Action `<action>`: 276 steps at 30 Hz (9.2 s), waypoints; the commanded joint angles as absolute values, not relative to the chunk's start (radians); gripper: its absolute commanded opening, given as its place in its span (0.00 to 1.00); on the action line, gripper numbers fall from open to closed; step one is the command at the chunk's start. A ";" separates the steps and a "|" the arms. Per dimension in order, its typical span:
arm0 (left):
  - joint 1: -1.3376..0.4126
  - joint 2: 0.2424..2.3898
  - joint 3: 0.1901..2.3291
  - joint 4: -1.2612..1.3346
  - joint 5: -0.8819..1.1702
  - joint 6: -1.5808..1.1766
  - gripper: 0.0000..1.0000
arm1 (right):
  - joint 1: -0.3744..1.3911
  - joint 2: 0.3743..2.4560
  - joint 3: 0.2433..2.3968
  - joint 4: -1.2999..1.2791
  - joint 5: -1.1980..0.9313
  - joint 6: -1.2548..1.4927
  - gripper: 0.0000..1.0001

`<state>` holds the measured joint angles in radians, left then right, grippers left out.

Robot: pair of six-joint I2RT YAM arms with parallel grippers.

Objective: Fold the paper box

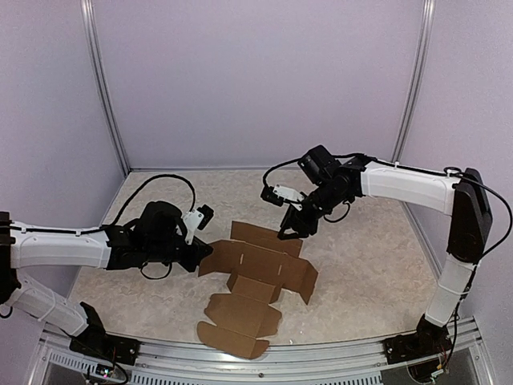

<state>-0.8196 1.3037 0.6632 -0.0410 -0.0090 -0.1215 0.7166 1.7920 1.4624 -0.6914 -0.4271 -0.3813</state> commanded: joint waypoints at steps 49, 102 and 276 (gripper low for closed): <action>-0.777 1.192 0.806 -0.189 -0.056 -0.204 0.46 | 0.819 1.714 1.376 -0.537 -0.264 -0.291 0.00; -0.831 1.423 1.116 -0.231 0.195 -0.443 0.00 | 0.899 1.576 1.302 -0.348 -0.161 -0.029 0.00; -0.876 1.384 0.508 0.280 0.175 -0.406 0.58 | 1.357 1.878 0.742 0.817 0.804 -1.028 0.00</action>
